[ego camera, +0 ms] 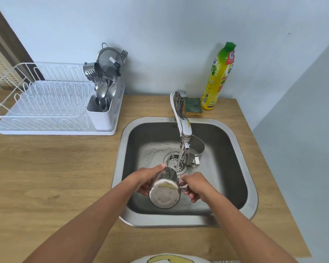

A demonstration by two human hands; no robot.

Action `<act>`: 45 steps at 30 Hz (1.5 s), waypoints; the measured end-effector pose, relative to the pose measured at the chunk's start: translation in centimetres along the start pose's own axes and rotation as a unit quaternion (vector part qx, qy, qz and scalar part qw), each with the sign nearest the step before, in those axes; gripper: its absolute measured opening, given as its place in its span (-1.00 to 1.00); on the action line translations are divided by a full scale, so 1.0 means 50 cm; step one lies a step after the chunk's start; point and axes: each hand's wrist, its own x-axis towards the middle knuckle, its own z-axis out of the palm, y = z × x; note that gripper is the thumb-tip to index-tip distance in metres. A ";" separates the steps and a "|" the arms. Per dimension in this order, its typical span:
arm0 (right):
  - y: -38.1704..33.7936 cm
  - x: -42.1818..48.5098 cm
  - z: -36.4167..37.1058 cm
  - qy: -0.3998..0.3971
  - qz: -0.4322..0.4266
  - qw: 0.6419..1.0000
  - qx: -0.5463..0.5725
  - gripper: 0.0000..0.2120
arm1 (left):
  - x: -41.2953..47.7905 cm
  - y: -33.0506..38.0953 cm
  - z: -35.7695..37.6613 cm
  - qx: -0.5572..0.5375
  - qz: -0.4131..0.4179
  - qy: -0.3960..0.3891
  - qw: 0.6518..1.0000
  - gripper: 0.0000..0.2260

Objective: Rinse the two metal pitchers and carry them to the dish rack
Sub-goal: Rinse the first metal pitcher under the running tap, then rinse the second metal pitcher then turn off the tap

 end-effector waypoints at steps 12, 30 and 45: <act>-0.007 -0.010 0.040 -0.002 -0.136 0.991 0.018 -0.84 | -0.020 0.000 -0.053 0.036 0.100 -0.013 0.994 -0.13; -0.003 0.046 -0.034 0.260 -0.140 0.956 -0.002 -0.81 | 0.055 0.069 -0.101 0.249 0.187 0.220 0.924 -0.12; -0.013 0.118 -0.036 0.196 -0.051 0.979 0.004 -0.57 | 0.142 0.110 -0.080 0.277 0.190 0.273 0.901 -0.07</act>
